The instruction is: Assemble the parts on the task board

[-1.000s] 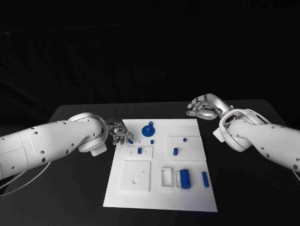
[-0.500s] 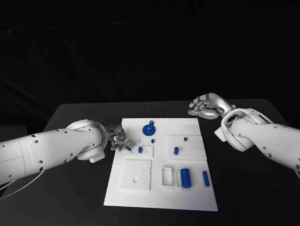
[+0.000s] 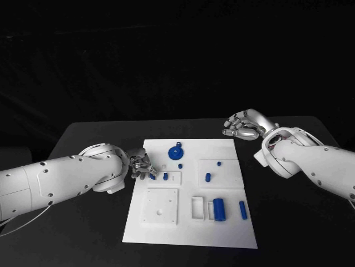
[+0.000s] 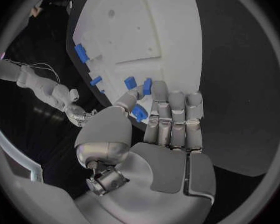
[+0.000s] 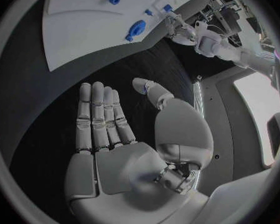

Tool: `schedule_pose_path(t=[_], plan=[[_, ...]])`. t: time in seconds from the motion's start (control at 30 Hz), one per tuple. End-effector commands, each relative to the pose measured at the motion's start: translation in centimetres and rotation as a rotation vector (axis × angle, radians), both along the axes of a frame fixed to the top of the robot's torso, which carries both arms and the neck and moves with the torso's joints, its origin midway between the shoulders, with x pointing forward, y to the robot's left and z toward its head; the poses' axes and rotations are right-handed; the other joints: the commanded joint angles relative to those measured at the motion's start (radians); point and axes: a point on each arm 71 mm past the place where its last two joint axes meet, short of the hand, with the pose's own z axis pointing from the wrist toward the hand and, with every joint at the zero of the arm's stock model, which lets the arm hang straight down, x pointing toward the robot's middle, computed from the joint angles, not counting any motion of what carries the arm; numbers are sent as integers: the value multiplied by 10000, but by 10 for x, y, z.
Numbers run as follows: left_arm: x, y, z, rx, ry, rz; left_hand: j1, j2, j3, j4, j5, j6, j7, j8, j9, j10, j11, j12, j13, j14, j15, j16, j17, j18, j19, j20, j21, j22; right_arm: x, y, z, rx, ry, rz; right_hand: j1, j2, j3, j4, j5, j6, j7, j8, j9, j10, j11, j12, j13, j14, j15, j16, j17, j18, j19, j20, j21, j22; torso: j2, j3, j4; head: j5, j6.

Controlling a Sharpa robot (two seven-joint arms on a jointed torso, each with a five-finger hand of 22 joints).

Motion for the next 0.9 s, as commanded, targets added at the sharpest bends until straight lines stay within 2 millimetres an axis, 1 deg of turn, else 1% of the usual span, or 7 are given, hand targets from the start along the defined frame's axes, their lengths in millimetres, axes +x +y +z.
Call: schedule_pose_path(t=[0.03,0.23,0.5,0.9], plan=[[-1,0,-4,128,-146,-57,88,8,65,7,53,369,-323,22,-1,596,-516,-31,-11,547,-555,13,-13,111,63,-1100,40,163,-1,2,0,-34,-1,157,-6,46,-67,-19,49,-66,13,-59,-13,-71,-24,59,-12,-47,5,44,-14,156,16,19,-46,16,0,7,2,-8,7],[-3,-5,-4,52,-162,-177,88,1,68,6,56,382,-328,18,-9,620,-523,-35,-14,571,-560,14,-14,113,81,-1107,45,162,-1,2,0,-34,-4,154,-6,48,-67,-18,51,-66,12,-58,-13,-72,-24,62,-16,-47,5,45,-16,156,17,19,-49,19,1,1,-2,-9,8],[-4,-5,-4,65,-100,-233,94,0,72,2,56,393,-333,13,-16,640,-529,-38,-16,592,-566,14,-14,115,98,-1114,51,162,-1,1,0,-40,-1,142,-7,48,-68,-17,52,-66,12,-58,-13,-72,-24,66,-22,-47,4,47,-18,156,19,19,-52,22,-1,6,-4,-30,-5],[-4,-6,-4,4,-150,-275,98,-7,74,0,53,399,-336,8,-23,655,-533,-41,-18,607,-572,15,-14,117,111,-1119,57,163,-1,1,0,-41,1,142,-8,49,-70,-17,54,-67,13,-57,-13,-73,-24,71,-29,-48,4,49,-21,156,21,19,-57,27,-2,1,-1,-29,-14]])
